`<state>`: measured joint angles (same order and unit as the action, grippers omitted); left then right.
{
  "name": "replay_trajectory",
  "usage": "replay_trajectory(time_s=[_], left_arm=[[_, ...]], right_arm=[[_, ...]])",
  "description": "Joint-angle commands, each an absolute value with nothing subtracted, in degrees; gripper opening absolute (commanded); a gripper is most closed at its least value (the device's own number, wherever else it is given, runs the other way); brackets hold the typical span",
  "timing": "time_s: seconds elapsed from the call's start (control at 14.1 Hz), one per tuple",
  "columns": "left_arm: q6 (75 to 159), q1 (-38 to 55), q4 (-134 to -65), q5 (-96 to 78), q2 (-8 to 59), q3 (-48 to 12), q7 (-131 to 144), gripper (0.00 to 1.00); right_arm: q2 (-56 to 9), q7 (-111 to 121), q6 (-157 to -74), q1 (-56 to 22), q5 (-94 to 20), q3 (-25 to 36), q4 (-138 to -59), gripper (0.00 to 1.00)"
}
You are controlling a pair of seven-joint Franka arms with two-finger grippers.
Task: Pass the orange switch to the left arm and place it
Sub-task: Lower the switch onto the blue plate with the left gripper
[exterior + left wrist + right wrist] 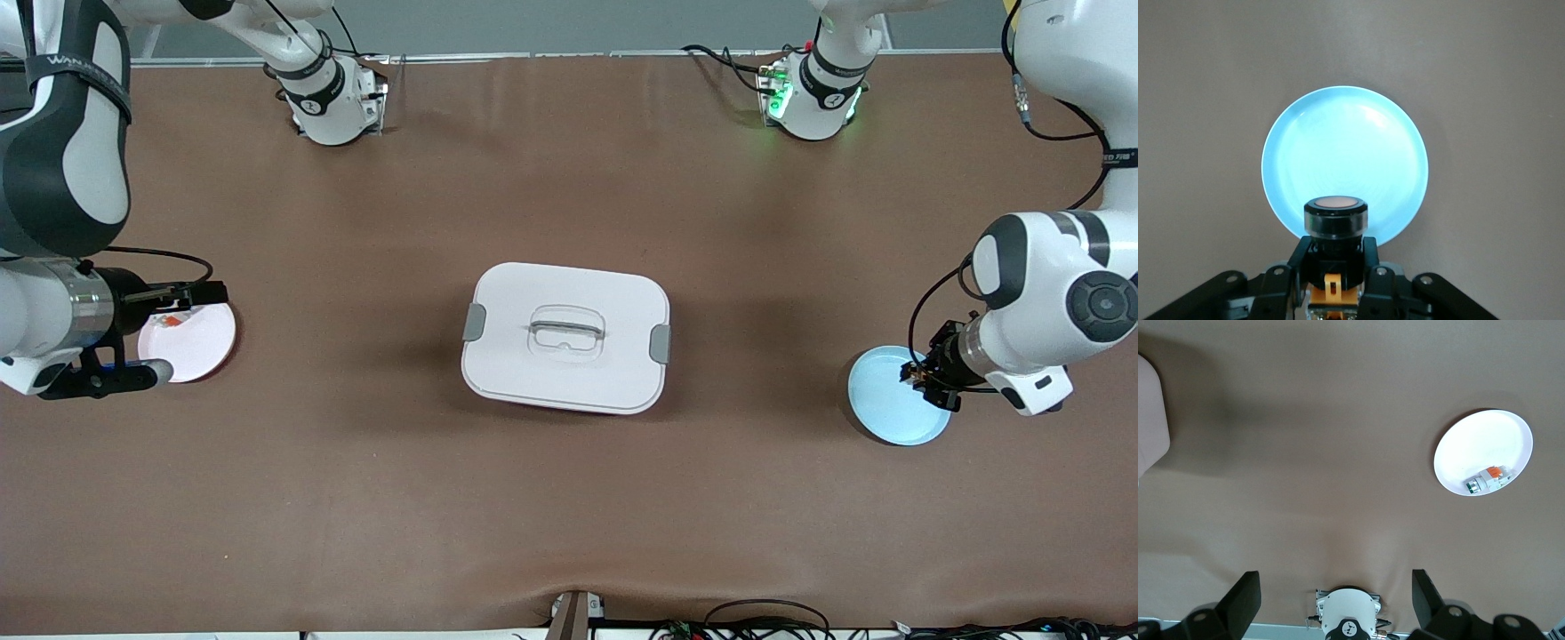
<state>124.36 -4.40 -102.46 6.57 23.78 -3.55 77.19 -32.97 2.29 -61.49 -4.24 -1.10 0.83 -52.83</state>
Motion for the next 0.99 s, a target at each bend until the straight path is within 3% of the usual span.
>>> replay_trajectory(time_s=[0.0,0.92], left_arm=[[127.96,-5.71,-104.32,8.53,24.52,-3.87,79.63,0.0],[138.24,-7.65,-106.52,8.7,30.94,-3.96,82.27,0.0]], right_arm=[[-31.9,0.97,-61.43,-4.31,0.18,0.18,-53.61,1.0],[-31.03,0.53,-63.19,-4.04,-0.09,0.18,-53.88,1.0]])
